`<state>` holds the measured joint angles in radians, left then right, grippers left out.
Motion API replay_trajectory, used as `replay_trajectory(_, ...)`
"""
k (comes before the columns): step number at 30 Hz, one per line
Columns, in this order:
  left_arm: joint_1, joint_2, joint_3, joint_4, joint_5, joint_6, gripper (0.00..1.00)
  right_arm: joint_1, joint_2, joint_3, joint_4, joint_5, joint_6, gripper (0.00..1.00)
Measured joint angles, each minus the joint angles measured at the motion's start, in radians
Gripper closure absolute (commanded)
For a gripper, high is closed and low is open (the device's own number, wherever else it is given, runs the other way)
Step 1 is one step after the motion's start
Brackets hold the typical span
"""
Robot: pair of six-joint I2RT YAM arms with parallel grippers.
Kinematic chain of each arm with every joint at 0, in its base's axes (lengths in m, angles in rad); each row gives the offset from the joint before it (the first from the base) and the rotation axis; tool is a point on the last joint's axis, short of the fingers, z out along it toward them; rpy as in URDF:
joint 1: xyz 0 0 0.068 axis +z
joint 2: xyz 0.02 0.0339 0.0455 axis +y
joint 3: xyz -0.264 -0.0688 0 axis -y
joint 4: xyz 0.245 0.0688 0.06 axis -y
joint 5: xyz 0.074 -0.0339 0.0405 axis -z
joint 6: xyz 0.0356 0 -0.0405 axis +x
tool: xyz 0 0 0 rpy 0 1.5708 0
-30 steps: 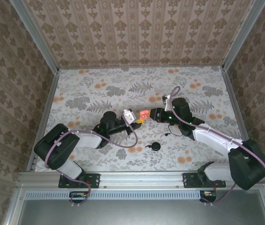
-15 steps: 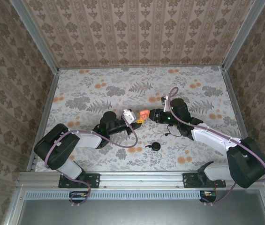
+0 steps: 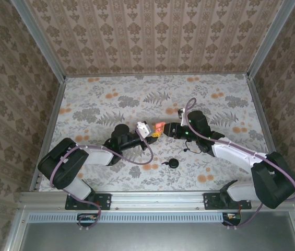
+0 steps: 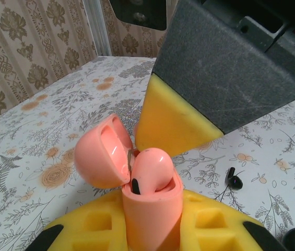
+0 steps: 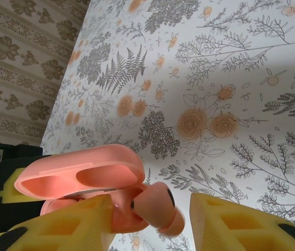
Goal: Insert wireless bluetooth earbuds into charging case
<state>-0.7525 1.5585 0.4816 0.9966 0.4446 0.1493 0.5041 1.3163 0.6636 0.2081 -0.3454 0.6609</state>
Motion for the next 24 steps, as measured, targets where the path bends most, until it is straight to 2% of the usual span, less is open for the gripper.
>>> replay_trajectory(9,0.0,0.0,0.0,0.001,0.0,0.0,0.86,-0.005,-0.08,0.012,-0.066,-0.003,-0.041,0.32)
replay_trajectory(17,0.001,0.0,0.0,0.01,0.007,-0.023,0.86,-0.057,-0.218,0.024,-0.124,-0.008,-0.108,0.27)
replay_trajectory(20,0.001,0.0,0.0,0.021,0.018,-0.03,0.86,-0.1,-0.253,0.024,-0.132,-0.05,-0.152,0.28)
replay_trajectory(24,0.002,0.0,0.0,0.037,0.042,-0.042,0.86,-0.187,-0.268,0.024,-0.131,-0.164,-0.219,0.28)
